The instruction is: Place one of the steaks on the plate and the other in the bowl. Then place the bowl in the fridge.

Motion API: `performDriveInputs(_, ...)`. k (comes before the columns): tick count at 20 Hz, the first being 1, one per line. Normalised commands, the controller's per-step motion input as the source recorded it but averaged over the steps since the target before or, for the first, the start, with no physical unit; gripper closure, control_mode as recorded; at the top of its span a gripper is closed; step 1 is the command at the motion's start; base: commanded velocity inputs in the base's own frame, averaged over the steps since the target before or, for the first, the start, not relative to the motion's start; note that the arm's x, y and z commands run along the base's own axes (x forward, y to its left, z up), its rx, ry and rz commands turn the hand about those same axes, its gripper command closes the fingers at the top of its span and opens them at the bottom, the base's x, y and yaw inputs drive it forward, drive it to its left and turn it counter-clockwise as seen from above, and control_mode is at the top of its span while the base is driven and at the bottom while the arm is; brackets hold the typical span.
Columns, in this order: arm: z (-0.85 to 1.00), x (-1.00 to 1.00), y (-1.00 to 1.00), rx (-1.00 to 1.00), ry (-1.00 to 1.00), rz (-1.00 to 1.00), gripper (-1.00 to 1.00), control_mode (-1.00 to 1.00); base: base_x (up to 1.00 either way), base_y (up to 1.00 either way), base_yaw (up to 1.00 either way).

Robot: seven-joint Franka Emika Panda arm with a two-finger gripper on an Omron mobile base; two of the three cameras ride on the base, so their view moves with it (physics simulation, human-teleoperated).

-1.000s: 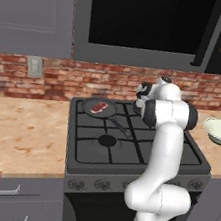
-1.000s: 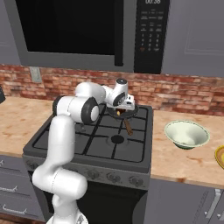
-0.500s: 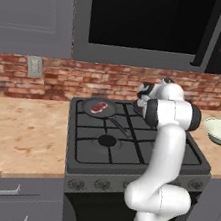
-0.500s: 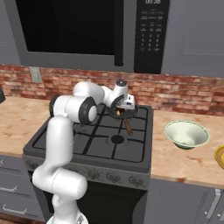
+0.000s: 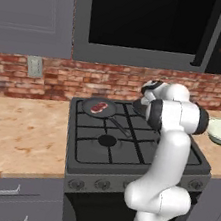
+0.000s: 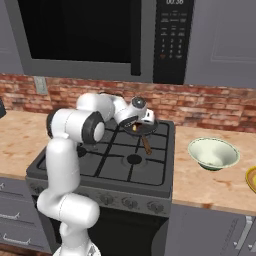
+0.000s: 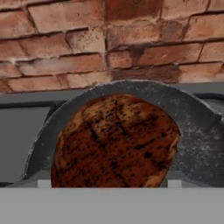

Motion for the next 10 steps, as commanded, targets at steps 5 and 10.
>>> performDriveInputs(5,0.64,-0.59,-0.28,0.1,0.0,0.0,1.0,-1.0,0.0,0.0,0.0)
performDriveInputs(10,0.66,-0.78,-0.11,0.03,0.0,0.0,1.0,-1.0,0.0,0.0,0.0)
